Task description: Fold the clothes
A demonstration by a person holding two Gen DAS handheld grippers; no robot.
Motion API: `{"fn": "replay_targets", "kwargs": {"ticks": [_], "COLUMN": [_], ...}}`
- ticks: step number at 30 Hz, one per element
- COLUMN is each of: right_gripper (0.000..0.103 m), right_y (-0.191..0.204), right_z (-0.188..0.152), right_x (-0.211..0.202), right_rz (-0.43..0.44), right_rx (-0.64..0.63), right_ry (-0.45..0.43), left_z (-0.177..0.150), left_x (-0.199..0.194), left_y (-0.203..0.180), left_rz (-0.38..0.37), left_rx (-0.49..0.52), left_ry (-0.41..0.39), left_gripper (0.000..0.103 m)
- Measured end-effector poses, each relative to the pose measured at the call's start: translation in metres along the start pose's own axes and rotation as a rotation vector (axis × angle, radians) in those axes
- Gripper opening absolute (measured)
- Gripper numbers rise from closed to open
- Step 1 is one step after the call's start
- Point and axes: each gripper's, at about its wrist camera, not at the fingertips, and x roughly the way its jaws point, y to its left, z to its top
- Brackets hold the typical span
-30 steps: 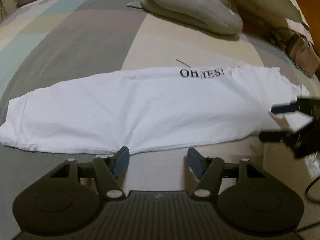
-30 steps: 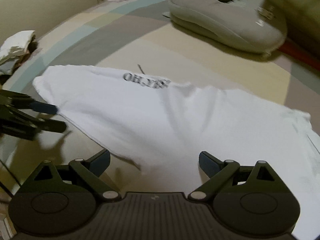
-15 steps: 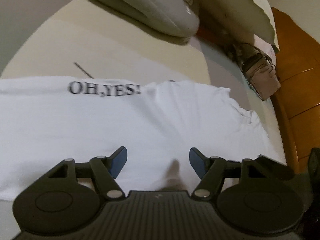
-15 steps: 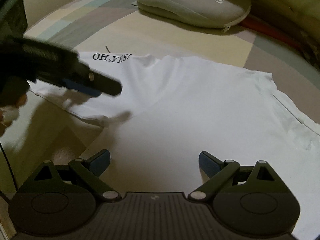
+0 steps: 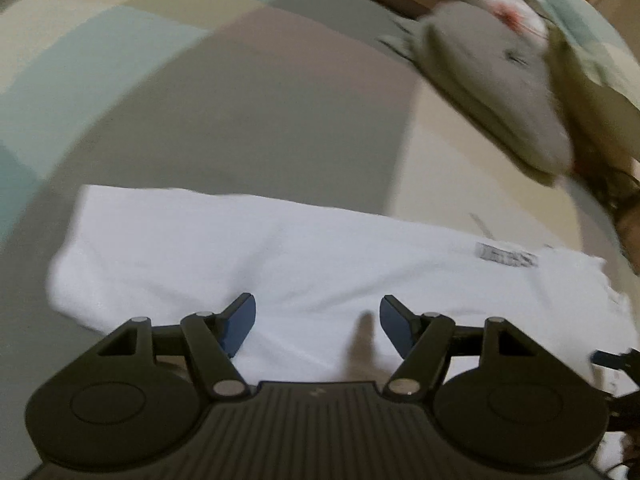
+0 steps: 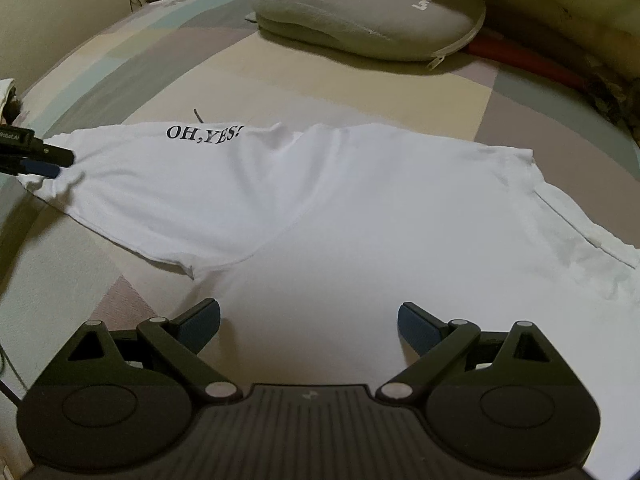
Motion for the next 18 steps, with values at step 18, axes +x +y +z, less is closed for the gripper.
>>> {"fn": "replay_targets", "kwargs": {"ticks": [18], "right_gripper": [0.099], "right_y": [0.045], "right_z": [0.062], "right_x": [0.02], "right_rz": [0.112], "right_rx": [-0.096], "right_ry": [-0.024], "left_z": [0.025], "left_x": [-0.008], "left_y": [0.004], "left_rz": [0.198], "left_rx": [0.062], "left_ry": [-0.187], "left_gripper": [0.073]}}
